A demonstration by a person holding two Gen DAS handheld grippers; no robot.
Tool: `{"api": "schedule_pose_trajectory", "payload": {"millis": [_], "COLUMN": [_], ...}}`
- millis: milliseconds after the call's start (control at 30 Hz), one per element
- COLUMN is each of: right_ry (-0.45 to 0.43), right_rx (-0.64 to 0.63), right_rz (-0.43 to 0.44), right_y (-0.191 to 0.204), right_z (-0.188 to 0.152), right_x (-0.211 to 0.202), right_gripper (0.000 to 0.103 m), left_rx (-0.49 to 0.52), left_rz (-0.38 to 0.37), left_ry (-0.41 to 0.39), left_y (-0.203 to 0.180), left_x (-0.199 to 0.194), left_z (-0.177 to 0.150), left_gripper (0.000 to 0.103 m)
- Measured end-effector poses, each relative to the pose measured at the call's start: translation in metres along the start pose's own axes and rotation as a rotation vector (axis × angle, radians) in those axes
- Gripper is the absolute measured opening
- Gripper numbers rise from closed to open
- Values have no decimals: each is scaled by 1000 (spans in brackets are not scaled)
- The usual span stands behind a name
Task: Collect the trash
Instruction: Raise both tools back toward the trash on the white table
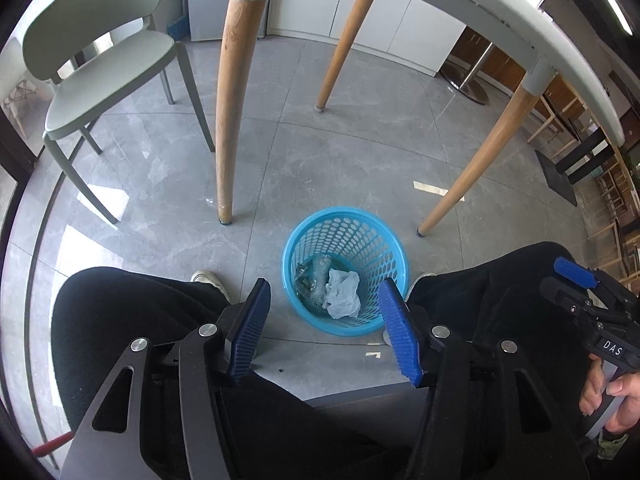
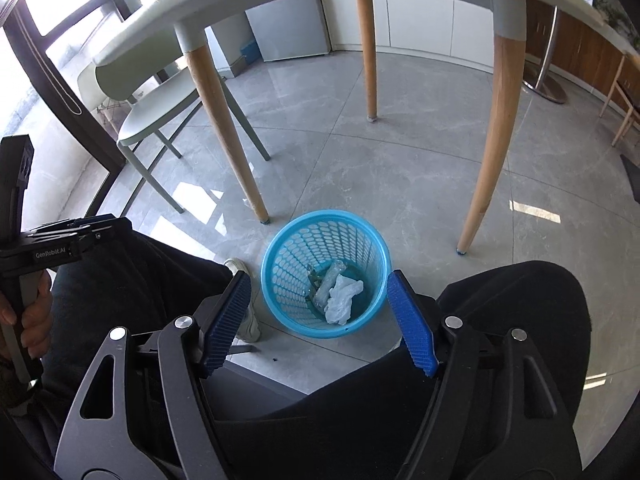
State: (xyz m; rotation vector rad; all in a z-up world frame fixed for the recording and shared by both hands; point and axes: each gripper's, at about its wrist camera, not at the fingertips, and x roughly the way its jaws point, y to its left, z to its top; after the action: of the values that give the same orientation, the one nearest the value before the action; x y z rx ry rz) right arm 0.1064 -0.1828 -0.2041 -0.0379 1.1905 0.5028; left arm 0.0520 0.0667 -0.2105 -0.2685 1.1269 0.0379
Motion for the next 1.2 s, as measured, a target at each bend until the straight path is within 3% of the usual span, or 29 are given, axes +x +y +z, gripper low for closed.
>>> {"api": "schedule_pose_trajectory", "payload": {"millis": [300,767,933,1200], "right_ry": [-156,-420,-477,-495], "right_rx": [-59,-113,-121,-93], "right_rz": [6,1,4,28], "right_y": [16,26,33,27], "right_z": [22,99,132,171], "right_x": [-63,-150,-162,-154], "right_gripper": [73,78,78,78], "left_rx": [61,81,73,68], "left_rz": [-13,-11,-15,20], "left_ry": [-147,-346,-380,-456], "left_y": [-23,-40,-43,-35], "left_x": [-61,-120,-130,-145], "left_z": [18,60,74,111], "left_gripper": [62,65,65,65]}}
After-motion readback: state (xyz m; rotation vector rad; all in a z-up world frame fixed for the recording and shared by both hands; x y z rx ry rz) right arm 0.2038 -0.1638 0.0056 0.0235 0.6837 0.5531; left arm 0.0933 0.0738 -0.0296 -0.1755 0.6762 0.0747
